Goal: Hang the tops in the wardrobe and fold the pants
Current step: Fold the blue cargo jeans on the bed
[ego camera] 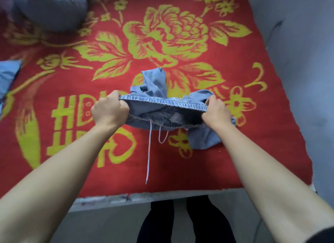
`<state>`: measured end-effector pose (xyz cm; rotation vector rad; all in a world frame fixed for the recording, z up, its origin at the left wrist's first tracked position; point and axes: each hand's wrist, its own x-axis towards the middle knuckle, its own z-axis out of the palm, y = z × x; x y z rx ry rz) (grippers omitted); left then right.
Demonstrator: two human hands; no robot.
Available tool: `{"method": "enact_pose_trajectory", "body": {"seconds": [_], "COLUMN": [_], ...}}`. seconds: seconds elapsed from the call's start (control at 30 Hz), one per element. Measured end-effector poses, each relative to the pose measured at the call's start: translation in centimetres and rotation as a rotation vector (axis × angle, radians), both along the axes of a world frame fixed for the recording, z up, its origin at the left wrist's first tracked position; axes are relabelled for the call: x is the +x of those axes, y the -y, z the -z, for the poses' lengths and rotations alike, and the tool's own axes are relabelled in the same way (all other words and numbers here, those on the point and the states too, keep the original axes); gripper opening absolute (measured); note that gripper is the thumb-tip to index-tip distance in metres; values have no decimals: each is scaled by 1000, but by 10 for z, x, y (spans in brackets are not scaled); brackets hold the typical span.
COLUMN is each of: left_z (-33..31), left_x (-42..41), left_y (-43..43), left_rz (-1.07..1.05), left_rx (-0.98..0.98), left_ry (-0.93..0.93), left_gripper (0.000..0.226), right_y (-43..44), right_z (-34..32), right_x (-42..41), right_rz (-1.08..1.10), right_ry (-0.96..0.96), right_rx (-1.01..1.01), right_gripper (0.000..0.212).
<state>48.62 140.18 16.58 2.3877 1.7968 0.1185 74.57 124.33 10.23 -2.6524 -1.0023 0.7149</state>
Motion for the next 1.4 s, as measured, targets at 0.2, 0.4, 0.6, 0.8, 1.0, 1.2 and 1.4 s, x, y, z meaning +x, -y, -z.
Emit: {"method": "enact_pose_trajectory", "body": {"seconds": [0.2,0.4,0.6,0.8,1.0,1.2,1.4], "left_z": [41,35,15,54,148,186,187], "left_x": [-27,-16,21,28,34,77,80], "left_y": [24,35,19,28,113,174,170], "left_rz": [-200,155,294,-85,-448,-654,-672], "left_rx": [-340,-273,-604,-493,-986,-1159,-891], "left_ry": [-121,226,704,848,418,776,763], "left_gripper": [30,23,55,45,62,40,27], "right_y": [36,29,-21,-20,25,34,24], "right_z": [36,32,21,56,70,86,62], "right_x": [-17,-55,-88,-40,-31,-19,-2], "right_rz": [-191,-503,-342,387,955,759,-7], "right_ry": [-201,27,-461,-480,-782,-483,-2], "right_rx": [-312,-97,193,193,353,136,118], "right_gripper": [43,102,62,37,31,24,77]}}
